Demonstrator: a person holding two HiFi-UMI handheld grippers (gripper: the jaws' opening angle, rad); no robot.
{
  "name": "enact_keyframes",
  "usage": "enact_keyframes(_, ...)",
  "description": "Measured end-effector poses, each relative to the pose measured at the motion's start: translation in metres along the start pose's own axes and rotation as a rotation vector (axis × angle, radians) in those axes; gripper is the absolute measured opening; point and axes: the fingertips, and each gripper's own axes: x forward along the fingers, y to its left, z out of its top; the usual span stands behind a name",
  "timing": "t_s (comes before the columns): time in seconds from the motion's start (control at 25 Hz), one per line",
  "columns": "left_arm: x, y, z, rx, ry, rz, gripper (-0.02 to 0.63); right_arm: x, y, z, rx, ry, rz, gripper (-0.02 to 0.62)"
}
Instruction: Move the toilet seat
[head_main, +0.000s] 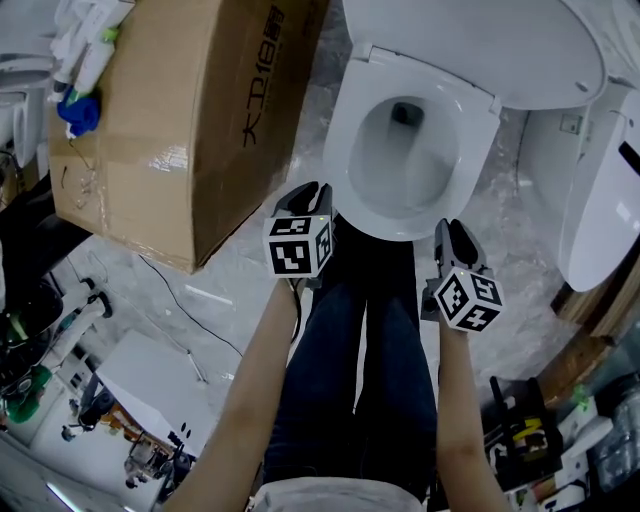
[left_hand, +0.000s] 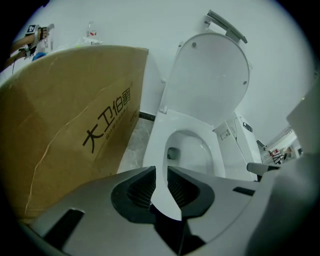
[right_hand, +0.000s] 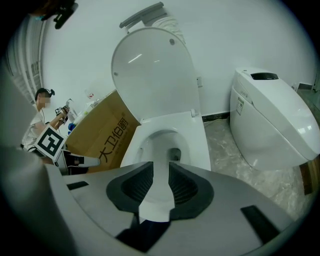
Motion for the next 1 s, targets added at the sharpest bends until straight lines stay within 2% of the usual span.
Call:
enact_keyframes(0.36, 0.030, 0.010, -0.028, -0.014, 0.052, 0.001, 0.103, 0.026, -0.029, -0.030, -0.036, 0.061, -0.025, 0.108)
enact_keyframes(0.6, 0.047, 0.015, -0.041, 0.010, 0.089, 0.000, 0.118, 0.038, -0.046, -0.048, 0.070, 0.068, -0.046, 0.134)
enact_keyframes(0.8, 0.060, 0.018, -0.049, -0.013, 0.117, -0.009, 0.127, 0.046, -0.057, -0.058, 0.099, 0.080, -0.060, 0.144)
enact_keyframes(1.0, 0.068, 0.020, -0.059, 0.004, 0.138, -0.017, 0.138, 0.051, -0.063, -0.071, 0.118, 0.082, -0.064, 0.154)
